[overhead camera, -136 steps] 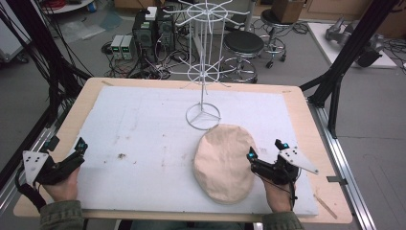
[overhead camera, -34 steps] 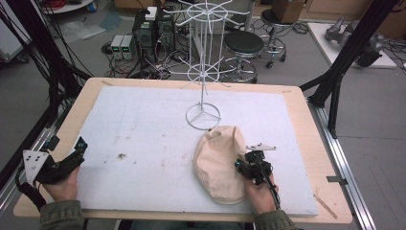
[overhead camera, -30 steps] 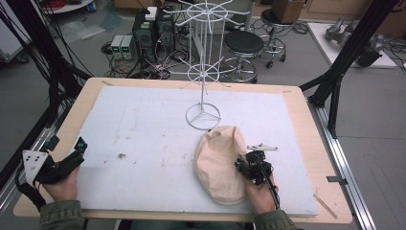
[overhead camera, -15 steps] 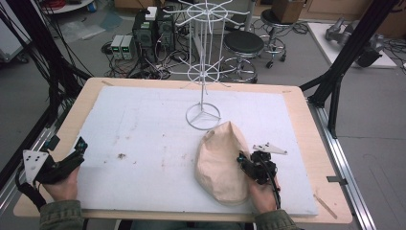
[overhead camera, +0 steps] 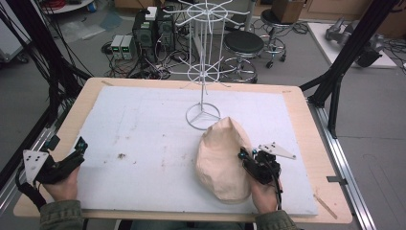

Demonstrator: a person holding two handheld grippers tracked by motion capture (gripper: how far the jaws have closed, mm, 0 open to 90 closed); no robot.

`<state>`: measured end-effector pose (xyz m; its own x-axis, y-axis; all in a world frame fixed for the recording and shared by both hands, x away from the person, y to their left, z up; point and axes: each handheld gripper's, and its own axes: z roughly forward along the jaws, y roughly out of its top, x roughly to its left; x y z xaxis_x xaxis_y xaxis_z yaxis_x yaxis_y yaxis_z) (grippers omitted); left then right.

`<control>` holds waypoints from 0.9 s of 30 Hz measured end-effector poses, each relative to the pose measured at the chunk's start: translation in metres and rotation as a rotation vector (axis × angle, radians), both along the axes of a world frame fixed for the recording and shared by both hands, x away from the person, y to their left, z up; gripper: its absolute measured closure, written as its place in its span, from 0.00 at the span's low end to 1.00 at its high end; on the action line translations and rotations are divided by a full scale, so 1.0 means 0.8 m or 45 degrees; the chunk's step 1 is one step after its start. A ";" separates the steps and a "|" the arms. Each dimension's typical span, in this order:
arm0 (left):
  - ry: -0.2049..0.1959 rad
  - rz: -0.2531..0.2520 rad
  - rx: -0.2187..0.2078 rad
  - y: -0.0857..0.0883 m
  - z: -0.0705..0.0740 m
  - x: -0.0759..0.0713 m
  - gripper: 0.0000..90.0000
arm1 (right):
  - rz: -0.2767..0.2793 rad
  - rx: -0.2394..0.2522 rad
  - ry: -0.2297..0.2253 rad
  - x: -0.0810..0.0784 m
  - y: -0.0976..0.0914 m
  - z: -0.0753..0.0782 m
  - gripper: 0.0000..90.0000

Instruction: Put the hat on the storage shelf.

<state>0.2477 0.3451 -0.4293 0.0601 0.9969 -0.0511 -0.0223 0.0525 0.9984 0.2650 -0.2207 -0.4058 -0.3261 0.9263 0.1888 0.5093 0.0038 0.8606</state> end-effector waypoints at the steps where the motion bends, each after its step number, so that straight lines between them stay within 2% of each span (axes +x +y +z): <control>1: 0.000 0.001 -0.001 0.000 0.000 0.000 0.21 | 0.004 0.011 -0.023 -0.002 0.000 0.003 0.85; 3: 0.001 0.000 -0.001 0.000 0.000 0.000 0.21 | 0.006 0.033 -0.078 -0.007 -0.002 0.009 0.85; 18: 0.002 0.001 0.004 0.000 0.000 0.000 0.21 | 0.008 0.097 -0.224 -0.015 -0.009 0.028 0.85; 27: 0.003 0.000 0.004 -0.001 0.000 0.001 0.21 | 0.007 0.133 -0.343 -0.028 -0.015 0.046 0.85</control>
<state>0.2485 0.3444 -0.4295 0.0600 0.9970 -0.0483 -0.0197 0.0495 0.9986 0.2430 -0.2330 -0.3688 -0.3826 0.9044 0.1889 0.2626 -0.0896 0.9607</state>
